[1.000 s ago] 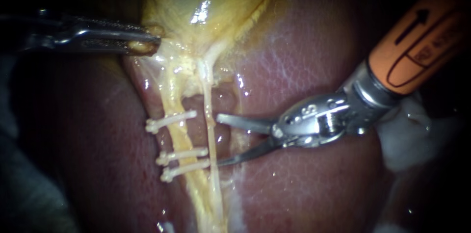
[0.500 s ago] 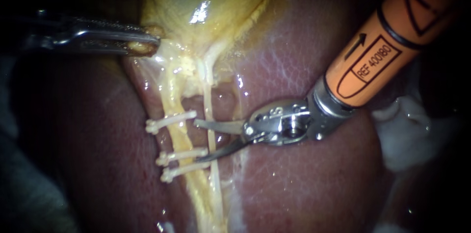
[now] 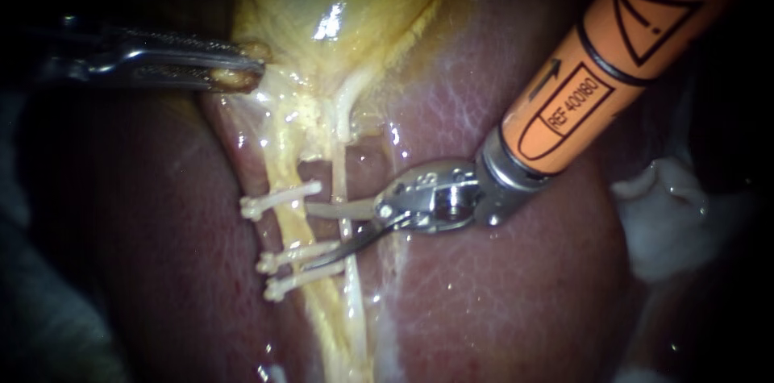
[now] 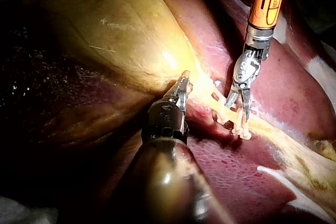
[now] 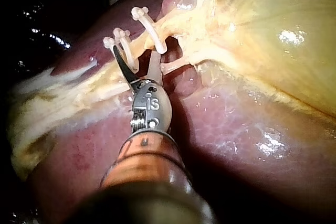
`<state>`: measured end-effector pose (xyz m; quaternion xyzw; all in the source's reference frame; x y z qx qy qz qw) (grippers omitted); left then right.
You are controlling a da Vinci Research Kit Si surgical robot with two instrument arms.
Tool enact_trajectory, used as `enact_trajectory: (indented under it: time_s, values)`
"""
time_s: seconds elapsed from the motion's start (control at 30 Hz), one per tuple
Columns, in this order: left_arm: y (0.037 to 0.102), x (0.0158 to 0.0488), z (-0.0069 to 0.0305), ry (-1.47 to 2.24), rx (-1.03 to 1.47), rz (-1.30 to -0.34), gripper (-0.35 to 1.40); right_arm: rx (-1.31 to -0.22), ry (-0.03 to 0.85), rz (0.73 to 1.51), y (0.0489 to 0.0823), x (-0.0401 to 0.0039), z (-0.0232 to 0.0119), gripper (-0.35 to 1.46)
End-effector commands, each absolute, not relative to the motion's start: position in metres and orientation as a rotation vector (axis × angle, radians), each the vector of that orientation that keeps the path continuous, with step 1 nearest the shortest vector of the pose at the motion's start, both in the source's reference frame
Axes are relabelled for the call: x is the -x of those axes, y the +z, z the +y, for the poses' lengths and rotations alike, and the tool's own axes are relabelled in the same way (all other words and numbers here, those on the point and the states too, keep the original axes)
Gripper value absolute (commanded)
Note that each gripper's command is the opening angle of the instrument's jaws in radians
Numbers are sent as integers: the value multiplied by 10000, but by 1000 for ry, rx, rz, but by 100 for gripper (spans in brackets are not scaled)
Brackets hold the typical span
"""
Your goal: Go to the cutting position left tube
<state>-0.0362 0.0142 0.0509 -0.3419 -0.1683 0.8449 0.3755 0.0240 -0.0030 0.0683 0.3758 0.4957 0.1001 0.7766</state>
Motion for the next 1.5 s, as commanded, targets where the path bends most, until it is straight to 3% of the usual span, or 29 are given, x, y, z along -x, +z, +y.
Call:
enact_trajectory:
  time_s: [0.03,0.23,0.57,0.73,1.2,1.5]
  values:
    - [509,362,142,2162,874,-431,-35,-818,207,1085,682,-245,-32,143]
    - [509,362,142,2162,874,-430,-35,-858,199,1124,673,-264,-39,138]
    - [509,363,142,2162,874,-430,-35,-894,260,1187,671,-297,-38,136]
    - [509,363,142,2161,874,-430,-35,-905,276,1200,667,-297,-37,138]
    - [509,363,142,2162,874,-430,-35,-978,352,1245,615,-295,-25,143]
    - [509,363,142,2162,874,-430,-35,-984,355,1243,615,-295,-25,143]
